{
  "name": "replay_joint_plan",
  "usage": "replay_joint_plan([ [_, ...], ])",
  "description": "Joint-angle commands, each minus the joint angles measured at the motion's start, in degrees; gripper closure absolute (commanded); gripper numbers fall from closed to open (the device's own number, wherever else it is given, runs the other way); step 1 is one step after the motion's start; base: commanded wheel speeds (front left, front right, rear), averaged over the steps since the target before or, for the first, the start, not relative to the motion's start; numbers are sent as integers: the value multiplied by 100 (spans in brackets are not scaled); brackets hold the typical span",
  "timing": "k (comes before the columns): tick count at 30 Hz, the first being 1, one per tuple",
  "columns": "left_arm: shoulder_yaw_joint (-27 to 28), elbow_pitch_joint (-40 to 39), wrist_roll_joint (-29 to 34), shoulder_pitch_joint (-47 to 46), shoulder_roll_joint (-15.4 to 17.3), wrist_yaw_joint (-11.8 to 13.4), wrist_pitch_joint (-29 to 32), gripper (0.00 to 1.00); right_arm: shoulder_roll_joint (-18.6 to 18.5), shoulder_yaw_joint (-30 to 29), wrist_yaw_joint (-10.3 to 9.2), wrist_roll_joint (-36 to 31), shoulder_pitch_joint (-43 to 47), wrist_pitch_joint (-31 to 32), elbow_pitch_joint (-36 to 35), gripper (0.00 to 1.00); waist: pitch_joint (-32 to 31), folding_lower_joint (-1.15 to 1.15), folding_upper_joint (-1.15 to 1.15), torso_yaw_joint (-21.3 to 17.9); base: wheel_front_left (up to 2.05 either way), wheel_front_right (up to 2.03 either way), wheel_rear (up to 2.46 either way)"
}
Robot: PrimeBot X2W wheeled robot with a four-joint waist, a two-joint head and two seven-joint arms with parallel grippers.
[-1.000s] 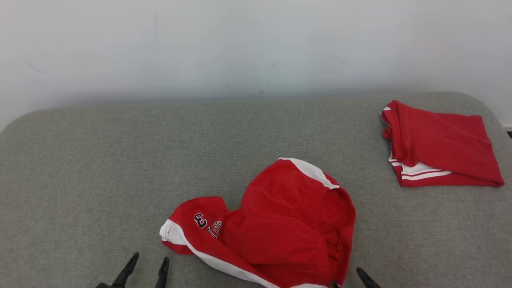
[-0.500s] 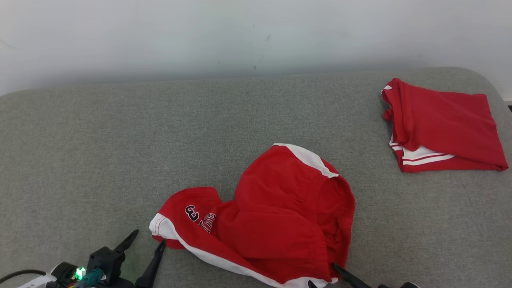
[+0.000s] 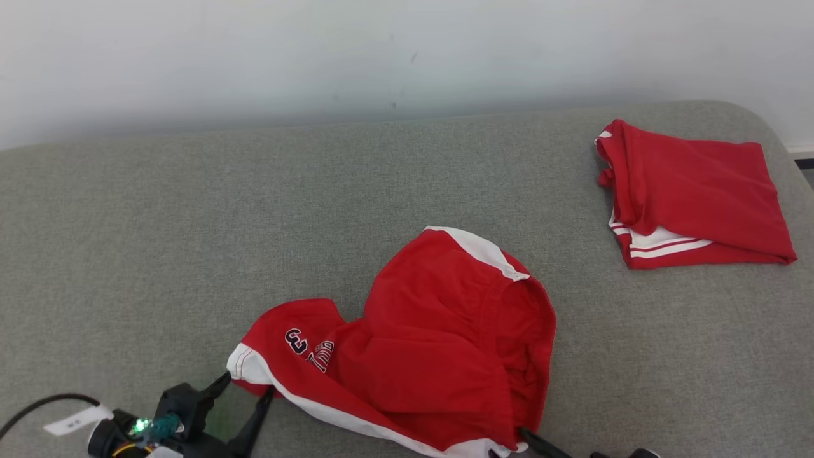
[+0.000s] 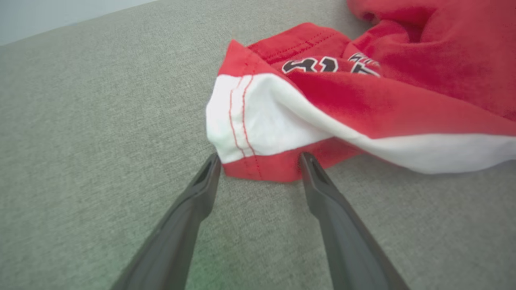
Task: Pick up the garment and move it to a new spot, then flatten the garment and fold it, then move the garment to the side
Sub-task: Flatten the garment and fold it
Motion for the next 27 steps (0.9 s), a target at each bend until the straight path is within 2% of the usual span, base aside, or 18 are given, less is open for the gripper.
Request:
replay_joint_plan([
  [1,-67,42,-87,-167,32,12,-12,33,16,28,-16,63,-133,-3,34,82,7,0,0,-8,0,0,0],
  [2,-133,90,-156,-206,37,12,-13,75,29,64,-16,83,-156,-3,68,100,11,0,0,-8,0,0,0],
  [3,-139,73,-171,-263,40,12,-13,100,42,104,-16,90,-183,-2,104,100,18,0,0,1,0,0,0],
  [5,27,45,-62,-314,57,13,-14,100,68,131,-16,117,-240,-3,128,100,14,0,0,26,0,0,0],
  [12,804,-375,258,281,-274,17,-15,100,59,-133,-16,256,-10,-3,-152,100,-80,0,0,154,0,0,0],
  [18,1377,-1120,536,1071,-461,14,-16,100,-76,-541,-16,481,437,-2,-876,100,-162,0,0,256,0,0,0],
  [22,1653,-1500,488,1221,-390,14,-15,100,-207,-655,-16,769,478,-3,-1375,100,-164,0,0,288,0,0,0],
  [27,1669,-1908,277,695,-133,13,22,100,-525,-536,-16,1258,-20,-4,-1811,100,-84,0,0,349,0,0,0],
])
